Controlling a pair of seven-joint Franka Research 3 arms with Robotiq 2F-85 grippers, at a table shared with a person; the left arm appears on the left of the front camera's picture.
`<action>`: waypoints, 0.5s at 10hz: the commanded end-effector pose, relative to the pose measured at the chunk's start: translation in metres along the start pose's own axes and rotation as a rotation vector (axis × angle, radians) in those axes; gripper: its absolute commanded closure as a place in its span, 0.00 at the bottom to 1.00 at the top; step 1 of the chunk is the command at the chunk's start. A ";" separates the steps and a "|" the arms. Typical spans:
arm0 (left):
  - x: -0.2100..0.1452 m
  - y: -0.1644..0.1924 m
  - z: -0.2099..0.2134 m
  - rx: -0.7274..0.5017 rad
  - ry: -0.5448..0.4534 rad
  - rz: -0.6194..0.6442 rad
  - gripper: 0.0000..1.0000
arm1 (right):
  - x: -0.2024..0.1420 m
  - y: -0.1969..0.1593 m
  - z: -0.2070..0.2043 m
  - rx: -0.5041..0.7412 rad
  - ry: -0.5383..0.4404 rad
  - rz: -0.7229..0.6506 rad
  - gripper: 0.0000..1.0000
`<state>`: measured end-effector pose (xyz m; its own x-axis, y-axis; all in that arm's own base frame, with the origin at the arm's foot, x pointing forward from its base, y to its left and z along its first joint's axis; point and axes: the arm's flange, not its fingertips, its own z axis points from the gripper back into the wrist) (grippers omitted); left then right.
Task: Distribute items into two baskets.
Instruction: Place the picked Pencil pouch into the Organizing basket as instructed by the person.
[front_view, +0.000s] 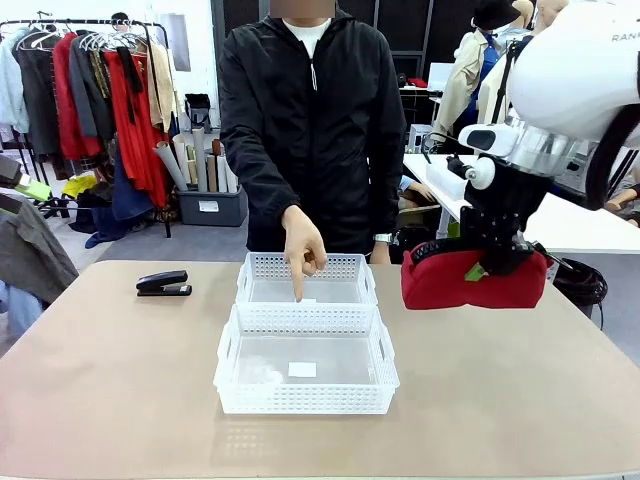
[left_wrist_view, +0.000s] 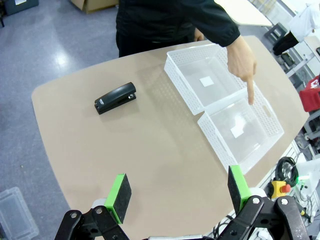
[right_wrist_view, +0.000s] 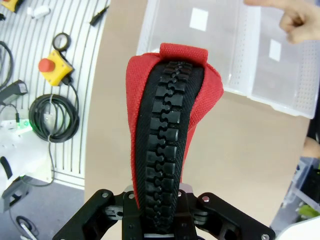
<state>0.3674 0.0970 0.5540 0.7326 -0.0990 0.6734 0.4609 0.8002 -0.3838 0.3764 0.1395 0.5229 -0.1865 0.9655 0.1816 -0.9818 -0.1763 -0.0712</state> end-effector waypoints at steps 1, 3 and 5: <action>0.000 -0.001 0.000 -0.005 -0.002 -0.001 0.00 | 0.008 0.020 -0.001 -0.016 0.022 -0.013 1.00; 0.000 -0.001 0.000 -0.005 -0.002 -0.001 0.00 | 0.016 0.033 -0.003 -0.011 0.027 -0.019 1.00; 0.000 -0.001 0.000 -0.005 -0.002 -0.001 0.00 | 0.028 0.036 -0.012 0.005 0.026 -0.010 1.00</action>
<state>0.3674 0.0970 0.5540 0.7326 -0.0990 0.6735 0.4609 0.8002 -0.3837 0.3399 0.1559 0.5179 -0.1882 0.9660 0.1770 -0.9815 -0.1784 -0.0698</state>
